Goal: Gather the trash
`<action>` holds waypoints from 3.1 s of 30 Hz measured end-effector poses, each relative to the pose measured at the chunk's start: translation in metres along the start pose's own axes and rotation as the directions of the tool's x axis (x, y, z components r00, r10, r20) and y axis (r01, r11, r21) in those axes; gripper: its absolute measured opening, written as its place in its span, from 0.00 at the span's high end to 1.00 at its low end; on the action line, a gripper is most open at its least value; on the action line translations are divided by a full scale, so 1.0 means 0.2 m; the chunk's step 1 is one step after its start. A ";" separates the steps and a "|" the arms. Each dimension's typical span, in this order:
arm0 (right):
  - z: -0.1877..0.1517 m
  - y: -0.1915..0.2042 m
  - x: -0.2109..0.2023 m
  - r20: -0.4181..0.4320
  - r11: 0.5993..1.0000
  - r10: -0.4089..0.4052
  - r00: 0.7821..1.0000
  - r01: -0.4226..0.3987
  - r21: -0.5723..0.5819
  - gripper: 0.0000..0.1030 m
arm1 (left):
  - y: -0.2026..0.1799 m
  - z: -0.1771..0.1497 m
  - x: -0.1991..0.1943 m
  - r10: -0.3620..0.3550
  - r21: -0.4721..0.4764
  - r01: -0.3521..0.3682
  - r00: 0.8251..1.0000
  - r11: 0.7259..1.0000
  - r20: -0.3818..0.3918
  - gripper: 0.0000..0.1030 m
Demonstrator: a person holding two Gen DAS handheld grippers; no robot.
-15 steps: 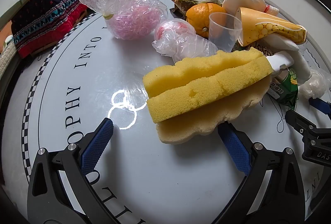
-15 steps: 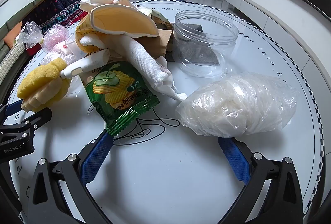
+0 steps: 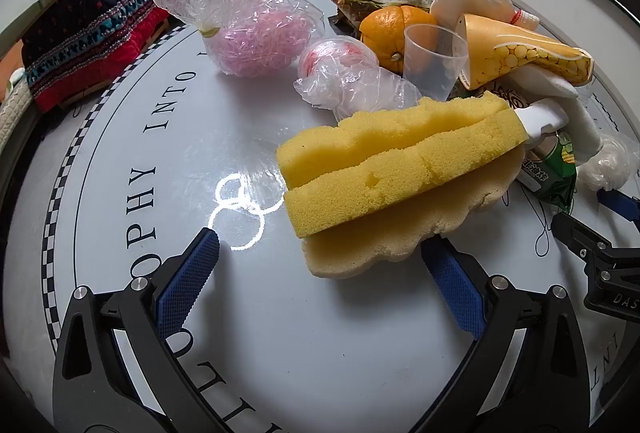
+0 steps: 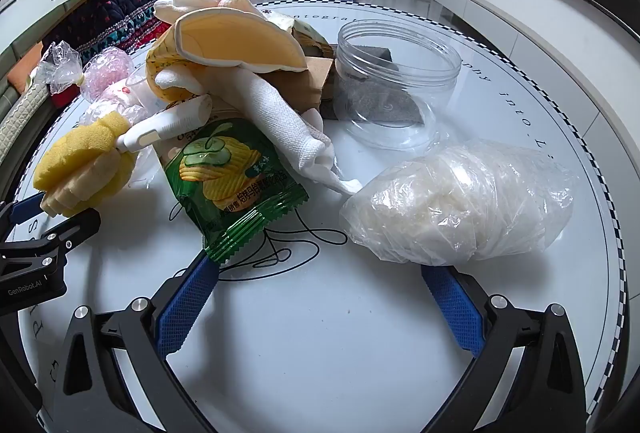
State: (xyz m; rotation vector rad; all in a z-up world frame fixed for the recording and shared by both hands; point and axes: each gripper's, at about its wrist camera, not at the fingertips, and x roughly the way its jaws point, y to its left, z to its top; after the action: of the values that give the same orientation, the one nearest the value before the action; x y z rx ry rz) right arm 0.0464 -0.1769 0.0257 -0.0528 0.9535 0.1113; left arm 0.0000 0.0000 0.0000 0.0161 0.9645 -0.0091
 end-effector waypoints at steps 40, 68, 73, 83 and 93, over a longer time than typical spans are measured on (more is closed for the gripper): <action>0.00 0.00 0.00 0.000 1.000 0.000 1.000 0.000 0.000 0.02 | 0.00 0.00 0.00 0.000 0.000 0.000 1.000 1.000 0.000 0.06; -0.08 0.07 -0.32 0.090 1.000 0.000 0.996 -0.001 0.012 0.02 | 0.02 -0.03 -0.26 -0.056 0.042 0.053 0.997 0.998 0.062 0.06; 0.02 0.12 -0.44 0.112 0.998 0.025 0.993 -0.019 -0.056 0.02 | 0.03 0.00 -0.38 -0.073 0.038 0.070 0.994 0.997 0.086 0.06; 0.28 0.07 -0.44 0.051 0.990 0.102 0.993 -0.097 -0.098 0.02 | 0.22 0.11 -0.35 -0.058 -0.051 0.062 0.995 0.997 0.076 0.06; 0.40 0.02 -0.34 0.015 0.992 0.085 0.996 -0.083 -0.098 0.02 | -0.04 0.22 -0.22 -0.111 0.176 0.104 0.993 0.979 0.031 0.06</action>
State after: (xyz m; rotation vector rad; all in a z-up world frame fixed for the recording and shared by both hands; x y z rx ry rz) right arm 0.0726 -0.1696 0.1275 -0.1011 0.9312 0.2354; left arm 0.0116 -0.0093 0.0613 0.1248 0.9210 -0.1936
